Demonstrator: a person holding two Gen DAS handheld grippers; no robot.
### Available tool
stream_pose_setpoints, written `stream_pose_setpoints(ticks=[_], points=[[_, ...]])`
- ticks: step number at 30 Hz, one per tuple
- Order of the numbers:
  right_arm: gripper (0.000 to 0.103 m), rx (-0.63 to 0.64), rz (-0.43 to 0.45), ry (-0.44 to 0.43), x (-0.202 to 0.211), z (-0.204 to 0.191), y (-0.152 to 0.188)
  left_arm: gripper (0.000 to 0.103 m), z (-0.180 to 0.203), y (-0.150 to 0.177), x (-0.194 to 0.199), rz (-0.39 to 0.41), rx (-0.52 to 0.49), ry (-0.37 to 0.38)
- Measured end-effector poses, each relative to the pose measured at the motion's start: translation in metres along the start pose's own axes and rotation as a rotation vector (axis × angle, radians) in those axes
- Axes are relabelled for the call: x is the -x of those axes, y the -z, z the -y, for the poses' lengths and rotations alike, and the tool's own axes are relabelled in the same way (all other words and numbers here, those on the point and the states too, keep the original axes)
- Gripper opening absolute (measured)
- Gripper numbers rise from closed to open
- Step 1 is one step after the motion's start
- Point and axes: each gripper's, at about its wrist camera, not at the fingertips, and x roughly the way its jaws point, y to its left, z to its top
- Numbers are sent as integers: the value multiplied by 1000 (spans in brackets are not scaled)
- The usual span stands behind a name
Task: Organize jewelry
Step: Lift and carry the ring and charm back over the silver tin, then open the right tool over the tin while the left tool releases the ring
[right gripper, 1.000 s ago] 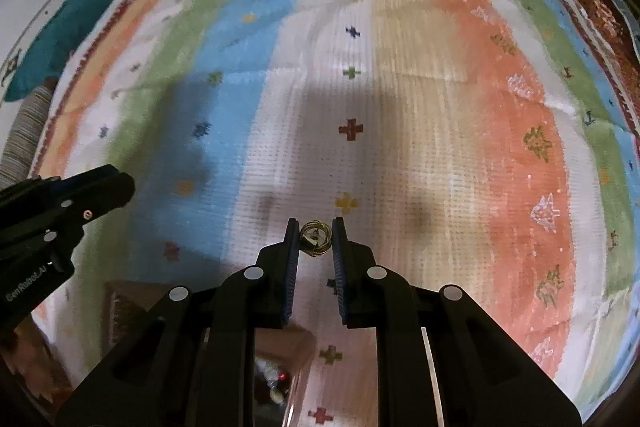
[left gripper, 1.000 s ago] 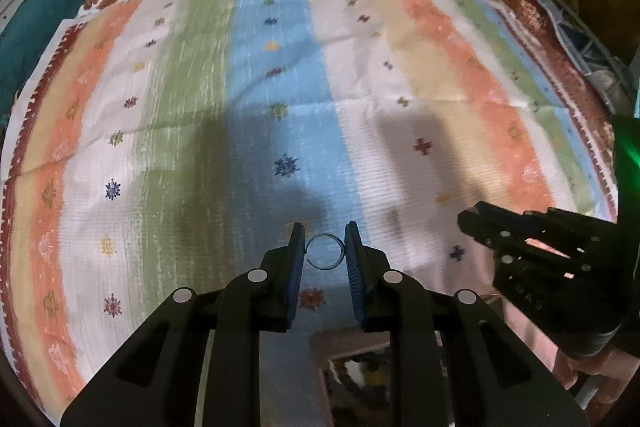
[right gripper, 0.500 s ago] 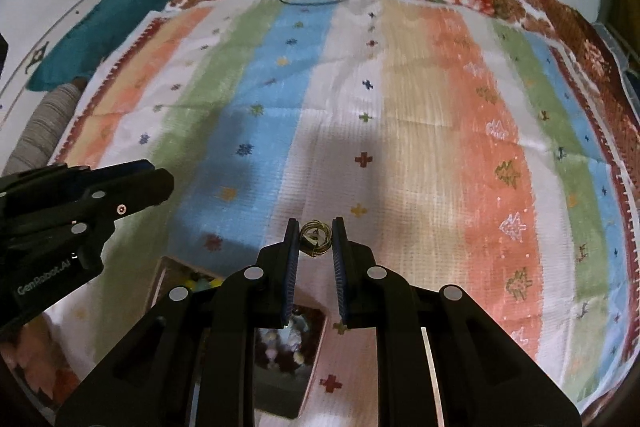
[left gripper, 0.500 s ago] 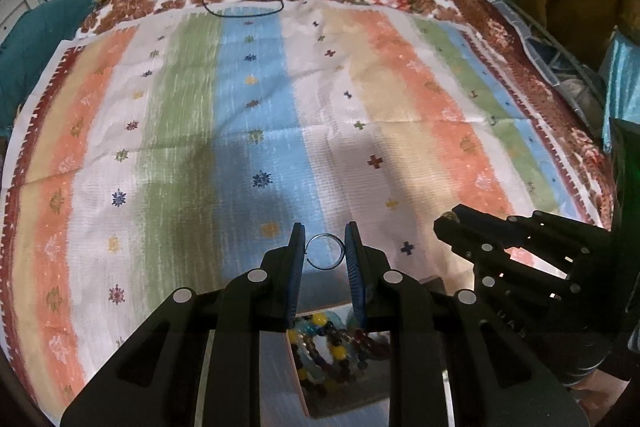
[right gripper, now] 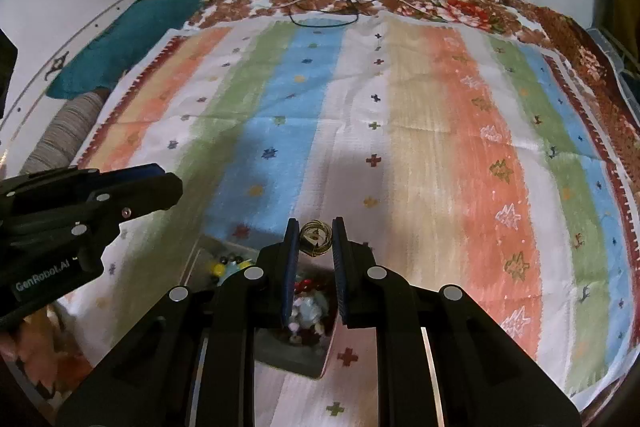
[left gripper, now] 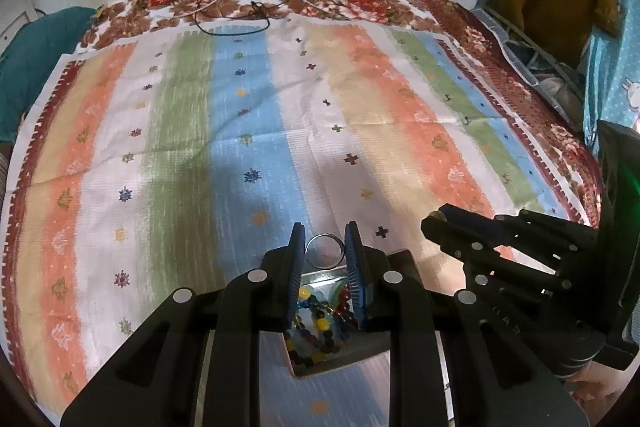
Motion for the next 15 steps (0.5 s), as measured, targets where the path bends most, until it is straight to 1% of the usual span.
stream_pose_setpoints(ticks=[9,15], points=[[17,23,22,-44,18,-11,16,20,12,18,23,24,-25,26],[17,48,22,-57,22,-18,26,20,17,28,29,24,-44,19]])
